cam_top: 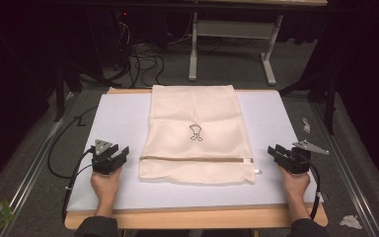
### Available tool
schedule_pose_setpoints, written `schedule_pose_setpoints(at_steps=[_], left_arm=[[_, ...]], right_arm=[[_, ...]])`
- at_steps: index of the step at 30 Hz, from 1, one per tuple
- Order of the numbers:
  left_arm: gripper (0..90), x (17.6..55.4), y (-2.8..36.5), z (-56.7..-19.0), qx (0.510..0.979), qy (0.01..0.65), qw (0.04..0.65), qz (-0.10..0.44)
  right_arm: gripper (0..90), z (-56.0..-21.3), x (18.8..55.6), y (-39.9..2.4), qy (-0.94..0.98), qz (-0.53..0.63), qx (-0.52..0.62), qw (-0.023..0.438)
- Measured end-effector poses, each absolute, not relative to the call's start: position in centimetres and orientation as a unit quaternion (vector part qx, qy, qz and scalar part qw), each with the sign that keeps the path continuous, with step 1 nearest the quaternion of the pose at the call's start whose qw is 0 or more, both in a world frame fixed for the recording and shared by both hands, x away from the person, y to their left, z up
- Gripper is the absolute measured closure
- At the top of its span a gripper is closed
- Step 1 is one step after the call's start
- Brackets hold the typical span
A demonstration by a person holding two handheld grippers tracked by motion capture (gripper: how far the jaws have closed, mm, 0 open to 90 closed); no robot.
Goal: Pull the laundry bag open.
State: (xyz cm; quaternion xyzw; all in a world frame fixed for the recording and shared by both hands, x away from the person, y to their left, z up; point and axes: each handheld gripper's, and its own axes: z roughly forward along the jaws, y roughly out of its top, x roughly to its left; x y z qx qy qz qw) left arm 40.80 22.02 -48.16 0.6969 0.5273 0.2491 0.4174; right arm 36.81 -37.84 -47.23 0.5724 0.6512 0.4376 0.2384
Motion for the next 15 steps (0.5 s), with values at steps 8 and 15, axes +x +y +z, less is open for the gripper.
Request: schedule_pose_setpoints(at_steps=[8, 15], left_arm=[[50.9, 40.54, 21.83, -48.31, 0.700, 0.523, 0.414, 0.254], [48.9, 40.44, 22.75, -48.42, 0.671, 0.545, 0.444, 0.235]], right_arm=[[56.3, -47.60, 36.71, -37.64, 0.651, 0.431, 0.574, 0.247], [55.9, -47.66, 36.74, -37.79, 0.647, 0.433, 0.578, 0.244]])
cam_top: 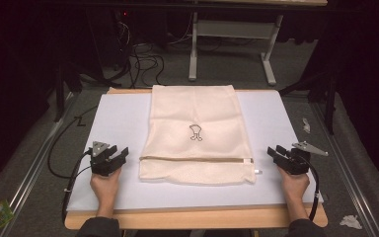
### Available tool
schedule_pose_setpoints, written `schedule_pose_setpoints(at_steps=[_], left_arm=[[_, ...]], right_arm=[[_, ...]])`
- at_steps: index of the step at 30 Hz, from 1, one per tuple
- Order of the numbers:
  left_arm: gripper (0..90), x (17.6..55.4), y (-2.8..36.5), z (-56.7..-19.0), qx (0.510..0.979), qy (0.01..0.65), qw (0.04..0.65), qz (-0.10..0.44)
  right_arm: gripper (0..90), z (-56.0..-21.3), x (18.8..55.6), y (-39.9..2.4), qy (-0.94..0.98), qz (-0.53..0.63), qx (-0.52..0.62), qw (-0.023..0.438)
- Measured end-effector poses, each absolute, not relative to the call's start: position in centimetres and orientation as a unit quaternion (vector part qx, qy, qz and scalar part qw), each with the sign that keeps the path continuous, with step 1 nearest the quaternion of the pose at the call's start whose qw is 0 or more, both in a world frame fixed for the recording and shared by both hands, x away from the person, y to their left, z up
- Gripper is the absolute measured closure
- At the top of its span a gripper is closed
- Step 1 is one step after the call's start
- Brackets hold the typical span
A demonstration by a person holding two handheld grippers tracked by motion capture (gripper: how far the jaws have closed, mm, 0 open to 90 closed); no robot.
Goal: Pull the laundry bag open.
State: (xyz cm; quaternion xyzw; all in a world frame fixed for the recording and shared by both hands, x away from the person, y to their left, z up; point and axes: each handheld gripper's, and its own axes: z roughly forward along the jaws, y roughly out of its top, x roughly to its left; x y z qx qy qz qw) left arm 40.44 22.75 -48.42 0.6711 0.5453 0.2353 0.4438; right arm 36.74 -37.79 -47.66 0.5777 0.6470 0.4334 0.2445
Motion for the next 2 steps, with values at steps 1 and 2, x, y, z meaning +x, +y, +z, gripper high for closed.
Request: schedule_pose_setpoints(at_steps=[1, 2], left_arm=[[48.8, 40.47, 22.69, -48.43, 0.673, 0.544, 0.442, 0.236], [48.8, 40.46, 22.67, -48.42, 0.675, 0.543, 0.440, 0.236]], right_arm=[[56.2, -47.65, 36.71, -37.75, 0.647, 0.433, 0.578, 0.244], [56.4, -47.64, 36.70, -37.72, 0.648, 0.432, 0.578, 0.244]])
